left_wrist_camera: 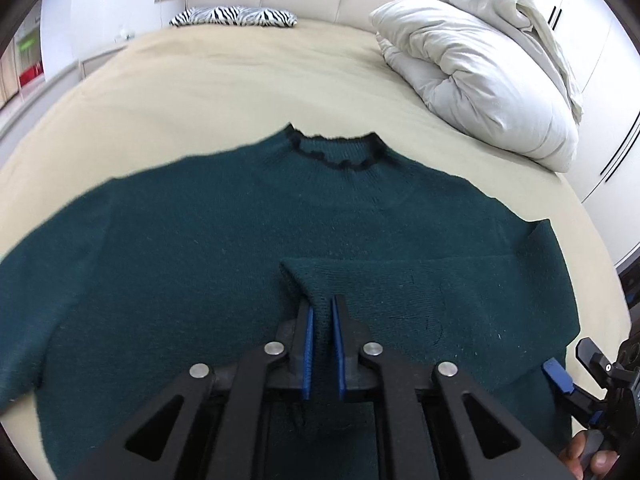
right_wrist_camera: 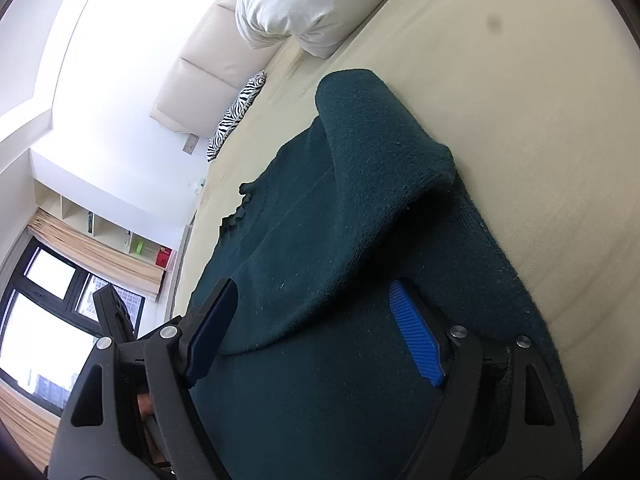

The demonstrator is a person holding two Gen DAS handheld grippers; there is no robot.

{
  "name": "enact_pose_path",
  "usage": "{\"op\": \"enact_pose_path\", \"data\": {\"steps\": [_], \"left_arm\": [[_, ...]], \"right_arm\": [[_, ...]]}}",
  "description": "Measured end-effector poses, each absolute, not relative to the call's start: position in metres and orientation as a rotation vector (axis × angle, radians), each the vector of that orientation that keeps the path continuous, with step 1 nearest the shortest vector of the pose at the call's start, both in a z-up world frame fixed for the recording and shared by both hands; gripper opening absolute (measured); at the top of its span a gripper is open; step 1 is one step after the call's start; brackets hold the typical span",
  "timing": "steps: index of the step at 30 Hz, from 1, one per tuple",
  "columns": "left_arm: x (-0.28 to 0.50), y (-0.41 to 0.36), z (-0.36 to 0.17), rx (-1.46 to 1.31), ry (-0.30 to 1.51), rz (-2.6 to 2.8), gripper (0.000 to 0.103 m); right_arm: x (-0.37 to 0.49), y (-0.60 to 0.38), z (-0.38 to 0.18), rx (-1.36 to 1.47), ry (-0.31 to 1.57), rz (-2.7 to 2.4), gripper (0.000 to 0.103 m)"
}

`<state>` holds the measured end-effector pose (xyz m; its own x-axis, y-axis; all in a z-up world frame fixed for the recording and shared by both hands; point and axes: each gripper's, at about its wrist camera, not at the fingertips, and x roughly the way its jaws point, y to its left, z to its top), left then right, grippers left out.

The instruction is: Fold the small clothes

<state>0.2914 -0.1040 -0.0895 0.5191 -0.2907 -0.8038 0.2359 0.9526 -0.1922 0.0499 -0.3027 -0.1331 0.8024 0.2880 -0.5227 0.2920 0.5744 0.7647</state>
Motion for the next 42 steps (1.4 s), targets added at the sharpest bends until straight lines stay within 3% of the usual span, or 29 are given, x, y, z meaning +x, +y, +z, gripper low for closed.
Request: {"op": "enact_pose_path", "data": {"steps": [7, 20, 21, 22, 23, 27, 34, 39, 42], "left_arm": [[0.295, -0.073, -0.072, -0.156, 0.887, -0.282, 0.008], [0.303, -0.036, -0.106, -0.285, 0.900, -0.202, 0.008], [0.303, -0.037, -0.106, -0.284, 0.894, -0.207, 0.008], [0.303, -0.038, -0.105, -0.275, 0.889, -0.209, 0.008], [0.303, -0.038, -0.104, -0.270, 0.886, -0.209, 0.008], [0.303, -0.037, -0.102, -0.282, 0.875, -0.218, 0.008], [0.303, -0.037, -0.102, -0.287, 0.867, -0.223, 0.008], [0.302, -0.039, -0.092, -0.263, 0.821, -0.222, 0.007], [0.305, -0.036, -0.107, -0.277, 0.854, -0.213, 0.007]], "right_arm": [[0.048, -0.314, -0.133, 1.082, 0.633, 0.013, 0.078], [0.066, -0.372, -0.140, 1.281, 0.492, -0.125, 0.078], [0.063, -0.379, -0.148, 1.303, 0.485, -0.148, 0.074], [0.063, -0.384, -0.155, 1.336, 0.508, -0.147, 0.065], [0.063, -0.385, -0.153, 1.336, 0.524, -0.139, 0.061], [0.070, -0.374, -0.127, 1.243, 0.582, -0.096, 0.065], [0.098, -0.334, -0.136, 1.263, 0.753, 0.018, 0.068], [0.100, -0.358, -0.139, 1.266, 0.660, -0.055, 0.066], [0.097, -0.361, -0.134, 1.204, 0.757, -0.065, 0.067]]}}
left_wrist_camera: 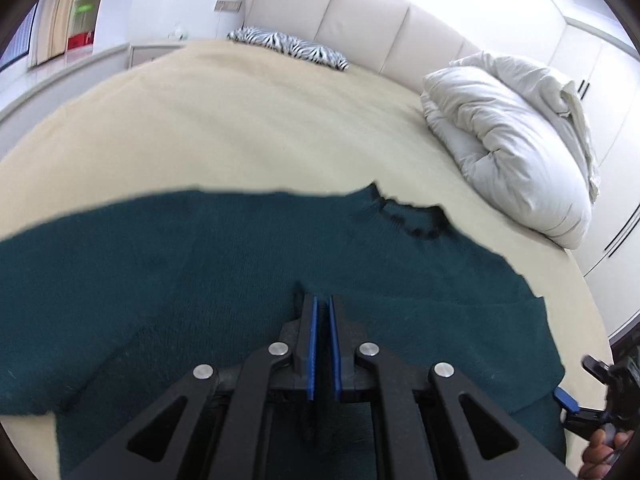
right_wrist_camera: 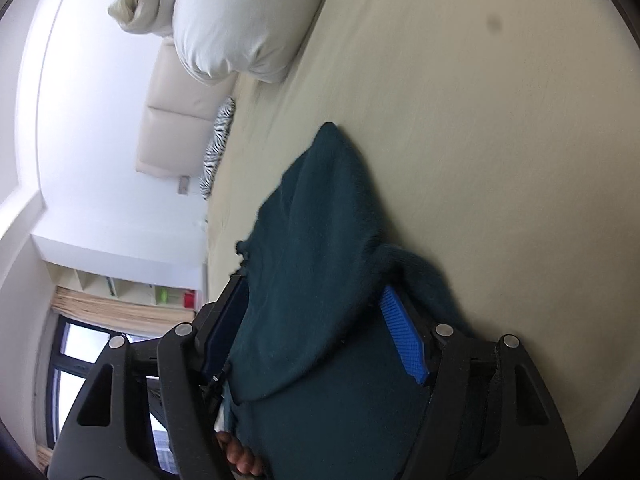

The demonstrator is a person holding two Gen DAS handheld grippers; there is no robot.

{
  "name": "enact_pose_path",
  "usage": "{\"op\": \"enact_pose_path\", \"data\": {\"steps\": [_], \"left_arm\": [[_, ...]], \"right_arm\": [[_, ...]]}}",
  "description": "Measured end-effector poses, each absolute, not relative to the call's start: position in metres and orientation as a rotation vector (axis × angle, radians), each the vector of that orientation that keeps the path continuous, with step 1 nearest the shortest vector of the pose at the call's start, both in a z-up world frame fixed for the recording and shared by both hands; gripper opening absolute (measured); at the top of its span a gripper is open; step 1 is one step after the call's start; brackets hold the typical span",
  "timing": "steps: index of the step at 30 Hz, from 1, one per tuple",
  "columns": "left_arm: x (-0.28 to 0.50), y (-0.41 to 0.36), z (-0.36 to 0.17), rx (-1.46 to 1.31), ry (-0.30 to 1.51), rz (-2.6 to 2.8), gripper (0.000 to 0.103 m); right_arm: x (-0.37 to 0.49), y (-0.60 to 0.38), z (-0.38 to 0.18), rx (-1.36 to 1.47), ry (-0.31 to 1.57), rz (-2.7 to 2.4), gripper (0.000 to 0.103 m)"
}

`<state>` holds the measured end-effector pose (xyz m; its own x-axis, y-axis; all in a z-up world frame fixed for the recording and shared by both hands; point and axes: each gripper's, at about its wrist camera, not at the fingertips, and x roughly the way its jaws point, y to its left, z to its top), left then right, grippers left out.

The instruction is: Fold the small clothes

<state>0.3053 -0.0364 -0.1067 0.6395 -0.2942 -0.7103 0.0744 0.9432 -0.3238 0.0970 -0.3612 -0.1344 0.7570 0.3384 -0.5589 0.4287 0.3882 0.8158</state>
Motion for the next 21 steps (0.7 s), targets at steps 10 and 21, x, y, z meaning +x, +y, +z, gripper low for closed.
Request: {"op": "enact_pose_path", "data": {"steps": [10, 21], "left_arm": [[0.304, -0.032, -0.121, -0.293, 0.852, -0.227, 0.007], [0.302, -0.032, -0.126, -0.285, 0.847, -0.219, 0.006]], "right_arm": [[0.146, -0.380, -0.082, 0.774, 0.806, -0.159, 0.068], [0.221, -0.379, -0.115, 0.481, 0.921, -0.267, 0.007]]}}
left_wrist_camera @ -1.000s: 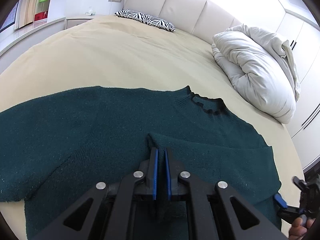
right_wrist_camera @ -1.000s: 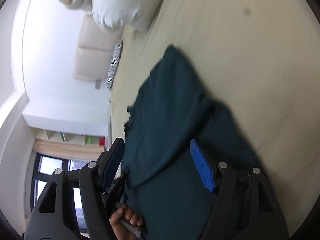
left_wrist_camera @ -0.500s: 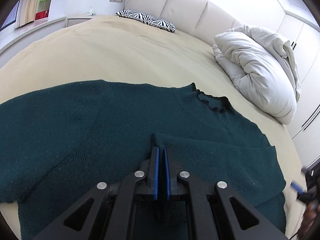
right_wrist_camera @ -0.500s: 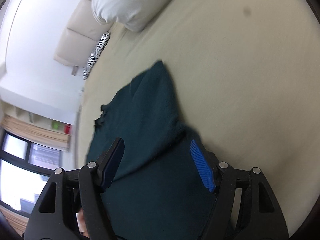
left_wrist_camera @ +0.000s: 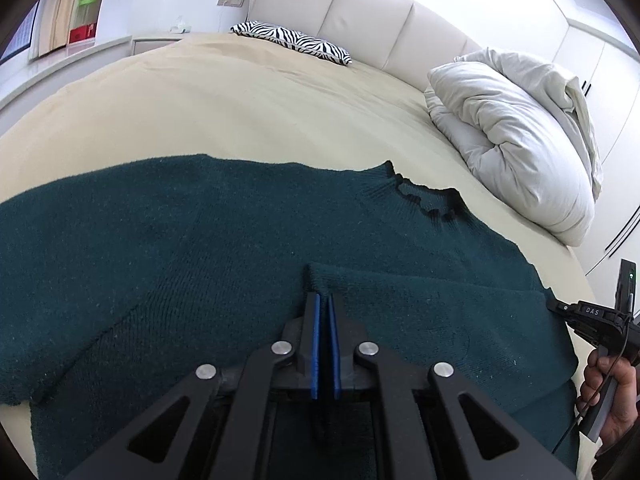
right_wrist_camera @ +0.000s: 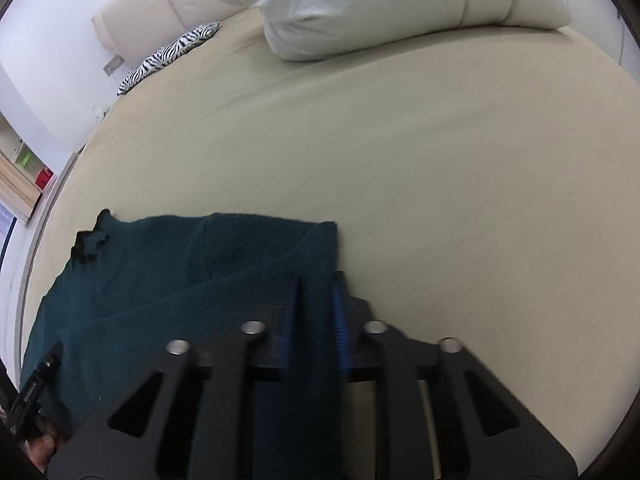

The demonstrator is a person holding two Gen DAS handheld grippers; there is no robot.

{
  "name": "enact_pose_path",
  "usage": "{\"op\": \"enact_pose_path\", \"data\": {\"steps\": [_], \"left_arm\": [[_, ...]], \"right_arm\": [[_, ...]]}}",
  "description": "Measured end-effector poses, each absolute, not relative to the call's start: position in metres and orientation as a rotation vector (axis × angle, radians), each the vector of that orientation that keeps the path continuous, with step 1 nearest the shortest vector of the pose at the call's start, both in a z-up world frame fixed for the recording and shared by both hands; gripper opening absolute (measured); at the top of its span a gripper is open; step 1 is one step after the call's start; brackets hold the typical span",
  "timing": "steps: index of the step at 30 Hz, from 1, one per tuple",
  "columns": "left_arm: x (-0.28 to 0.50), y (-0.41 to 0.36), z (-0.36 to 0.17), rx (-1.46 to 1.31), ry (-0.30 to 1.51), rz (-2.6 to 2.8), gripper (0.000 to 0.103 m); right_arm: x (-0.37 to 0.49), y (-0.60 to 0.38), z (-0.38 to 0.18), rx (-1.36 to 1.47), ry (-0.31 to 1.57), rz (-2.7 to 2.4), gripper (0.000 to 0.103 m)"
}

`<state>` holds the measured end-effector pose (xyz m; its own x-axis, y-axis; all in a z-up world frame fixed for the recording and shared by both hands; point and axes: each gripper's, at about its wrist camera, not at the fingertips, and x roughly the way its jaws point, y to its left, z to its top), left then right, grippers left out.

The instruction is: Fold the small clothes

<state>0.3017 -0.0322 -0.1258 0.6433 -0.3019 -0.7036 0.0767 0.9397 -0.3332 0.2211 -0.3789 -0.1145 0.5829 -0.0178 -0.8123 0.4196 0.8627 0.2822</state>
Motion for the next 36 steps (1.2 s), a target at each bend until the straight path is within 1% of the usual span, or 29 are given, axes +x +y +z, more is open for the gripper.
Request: {"op": "enact_pose_path", "data": {"steps": [3, 5, 7, 8, 11, 13, 14, 15, 16, 17, 19, 20, 21, 22, 25, 29, 30, 31, 32, 33, 34, 35, 36], "left_arm": [[0.301, -0.034, -0.127, -0.279, 0.843, -0.214, 0.006], [0.301, -0.033, -0.127, -0.297, 0.845, -0.217, 0.007], [0.301, -0.031, -0.128, -0.317, 0.847, -0.226, 0.007], [0.301, -0.029, -0.128, -0.323, 0.847, -0.230, 0.007], [0.302, -0.023, -0.131, -0.363, 0.847, -0.253, 0.008], [0.303, -0.021, -0.132, -0.375, 0.846, -0.258, 0.008], [0.303, -0.022, -0.132, -0.372, 0.845, -0.257, 0.008], [0.303, -0.022, -0.132, -0.368, 0.843, -0.256, 0.008], [0.303, -0.022, -0.132, -0.368, 0.843, -0.256, 0.008], [0.303, -0.022, -0.131, -0.372, 0.843, -0.258, 0.008], [0.302, -0.023, -0.131, -0.374, 0.844, -0.259, 0.008], [0.301, -0.022, -0.130, -0.372, 0.845, -0.257, 0.008], [0.300, -0.023, -0.130, -0.368, 0.846, -0.255, 0.008], [0.300, -0.023, -0.129, -0.362, 0.847, -0.253, 0.008], [0.299, -0.023, -0.128, -0.359, 0.850, -0.254, 0.008], [0.305, -0.020, -0.124, -0.378, 0.892, -0.261, 0.009], [0.303, -0.019, -0.118, -0.364, 0.905, -0.258, 0.024], [0.296, -0.015, -0.111, -0.354, 0.898, -0.246, 0.034], [0.286, -0.008, -0.100, -0.356, 0.865, -0.234, 0.056], [0.274, 0.002, -0.089, -0.358, 0.835, -0.207, 0.071], [0.260, 0.016, -0.077, -0.375, 0.798, -0.196, 0.074], [0.246, 0.032, -0.067, -0.403, 0.765, -0.201, 0.077], [0.233, 0.047, -0.060, -0.432, 0.744, -0.200, 0.078]], "right_arm": [[0.218, -0.380, -0.112, 0.469, 0.890, -0.290, 0.006], [0.217, -0.383, -0.123, 0.450, 0.900, -0.298, 0.005], [0.211, -0.392, -0.134, 0.499, 0.873, -0.287, 0.004], [0.211, -0.397, -0.135, 0.537, 0.862, -0.286, 0.004], [0.214, -0.393, -0.130, 0.520, 0.885, -0.273, 0.005], [0.214, -0.384, -0.122, 0.508, 0.906, -0.282, 0.022], [0.207, -0.380, -0.115, 0.521, 0.904, -0.276, 0.027], [0.193, -0.374, -0.104, 0.558, 0.875, -0.250, 0.042], [0.183, -0.365, -0.097, 0.565, 0.850, -0.226, 0.053], [0.177, -0.355, -0.093, 0.538, 0.845, -0.200, 0.055], [0.168, -0.327, -0.091, 0.431, 0.876, -0.147, 0.055], [0.166, -0.315, -0.096, 0.376, 0.906, -0.130, 0.052], [0.167, -0.310, -0.105, 0.329, 0.942, -0.147, 0.045], [0.168, -0.310, -0.111, 0.303, 0.963, -0.176, 0.030], [0.161, -0.334, -0.129, 0.367, 0.917, -0.202, 0.020], [0.161, -0.341, -0.131, 0.350, 0.903, -0.215, 0.020], [0.158, -0.340, -0.131, 0.343, 0.903, -0.215, 0.020], [0.156, -0.339, -0.126, 0.347, 0.914, -0.223, 0.021], [0.149, -0.338, -0.118, 0.373, 0.916, -0.229, 0.024], [0.132, -0.333, -0.103, 0.418, 0.884, -0.223, 0.025], [0.122, -0.331, -0.091, 0.442, 0.848, -0.205, 0.034], [0.112, -0.324, -0.079, 0.437, 0.805, -0.209, 0.039], [0.099, -0.316, -0.066, 0.432, 0.757, -0.209, 0.047]]}}
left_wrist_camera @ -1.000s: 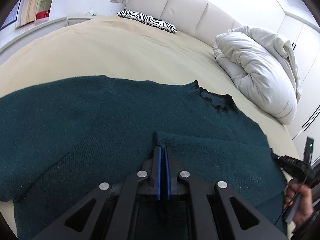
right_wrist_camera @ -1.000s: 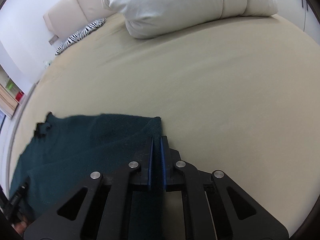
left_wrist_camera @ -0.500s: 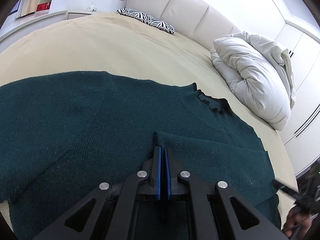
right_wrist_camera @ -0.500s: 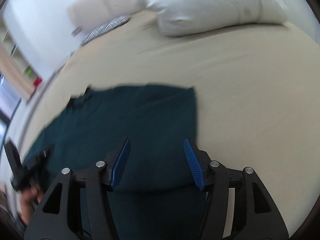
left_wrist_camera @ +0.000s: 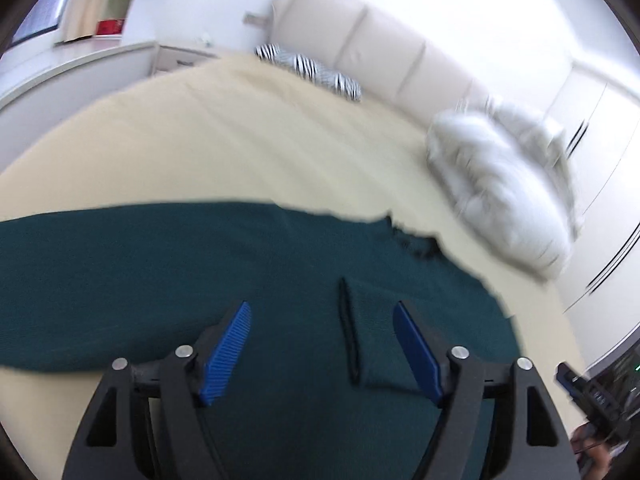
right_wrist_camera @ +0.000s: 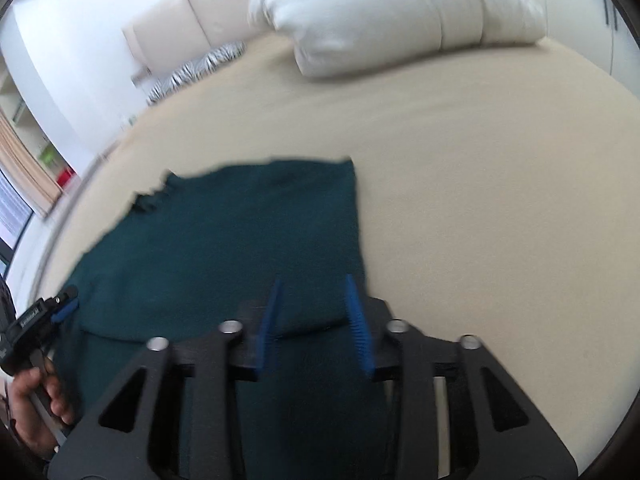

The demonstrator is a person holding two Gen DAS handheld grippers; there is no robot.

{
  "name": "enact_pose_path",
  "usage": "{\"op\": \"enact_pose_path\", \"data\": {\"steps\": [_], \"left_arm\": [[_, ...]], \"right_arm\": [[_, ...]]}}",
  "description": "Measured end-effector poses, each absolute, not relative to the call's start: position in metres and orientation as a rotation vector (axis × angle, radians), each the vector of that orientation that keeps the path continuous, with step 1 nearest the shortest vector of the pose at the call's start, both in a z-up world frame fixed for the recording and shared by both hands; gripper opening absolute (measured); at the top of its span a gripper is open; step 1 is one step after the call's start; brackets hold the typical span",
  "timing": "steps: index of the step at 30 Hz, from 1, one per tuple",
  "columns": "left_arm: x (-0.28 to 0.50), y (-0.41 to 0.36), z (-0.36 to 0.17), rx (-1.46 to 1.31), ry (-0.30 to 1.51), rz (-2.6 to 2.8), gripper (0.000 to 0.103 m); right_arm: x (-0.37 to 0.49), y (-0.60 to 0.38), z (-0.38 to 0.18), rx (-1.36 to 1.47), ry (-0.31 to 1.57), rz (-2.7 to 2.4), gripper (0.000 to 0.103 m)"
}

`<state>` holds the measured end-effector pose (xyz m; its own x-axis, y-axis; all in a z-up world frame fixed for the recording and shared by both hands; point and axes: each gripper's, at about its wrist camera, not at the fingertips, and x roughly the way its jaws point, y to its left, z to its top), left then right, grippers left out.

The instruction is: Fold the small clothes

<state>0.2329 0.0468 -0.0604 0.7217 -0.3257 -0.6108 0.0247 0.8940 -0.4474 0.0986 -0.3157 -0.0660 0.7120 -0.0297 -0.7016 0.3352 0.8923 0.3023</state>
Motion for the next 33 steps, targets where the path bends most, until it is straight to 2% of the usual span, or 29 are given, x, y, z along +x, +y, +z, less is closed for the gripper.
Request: {"op": "enact_pose_path", "data": {"steps": [3, 8, 12, 20, 22, 23, 24, 25, 26, 27, 30, 33], "left_arm": [[0.190, 0.109, -0.057, -0.558, 0.732, -0.138, 0.078], [0.122, 0.238, -0.088, -0.879, 0.701, 0.089, 0.078], [0.083, 0.312, -0.112, -1.118, 0.639, 0.211, 0.078], [0.077, 0.361, -0.140, -1.405, 0.453, 0.239, 0.077], [0.081, 0.367, -0.144, -1.442, 0.417, 0.260, 0.073], [0.084, 0.369, -0.146, -1.455, 0.407, 0.274, 0.065], [0.087, 0.373, -0.148, -1.468, 0.398, 0.288, 0.050], [0.089, 0.375, -0.151, -1.477, 0.399, 0.300, 0.041], [0.091, 0.379, -0.154, -1.486, 0.410, 0.320, 0.020], [0.092, 0.381, -0.157, -1.490, 0.429, 0.348, 0.007], [0.097, 0.380, -0.142, -1.403, 0.443, 0.375, 0.007], [0.121, 0.352, -0.096, -1.178, 0.461, 0.324, 0.007]], "right_arm": [[0.064, -0.290, -0.047, 0.462, 0.689, -0.137, 0.061], [0.030, -0.236, -0.049, 0.527, 0.738, 0.006, 0.061], [0.025, -0.195, -0.052, 0.524, 0.777, 0.079, 0.061], [0.011, -0.146, -0.050, 0.531, 0.821, 0.133, 0.061], [0.006, -0.140, -0.047, 0.519, 0.820, 0.134, 0.061], [0.004, -0.139, -0.046, 0.515, 0.821, 0.135, 0.061], [0.001, -0.138, -0.046, 0.510, 0.821, 0.132, 0.061], [-0.001, -0.139, -0.045, 0.509, 0.822, 0.132, 0.061], [-0.002, -0.141, -0.045, 0.510, 0.823, 0.132, 0.061], [-0.001, -0.144, -0.046, 0.512, 0.823, 0.131, 0.061], [-0.005, -0.154, -0.047, 0.522, 0.821, 0.124, 0.061], [-0.010, -0.166, -0.051, 0.548, 0.817, 0.120, 0.061]]}}
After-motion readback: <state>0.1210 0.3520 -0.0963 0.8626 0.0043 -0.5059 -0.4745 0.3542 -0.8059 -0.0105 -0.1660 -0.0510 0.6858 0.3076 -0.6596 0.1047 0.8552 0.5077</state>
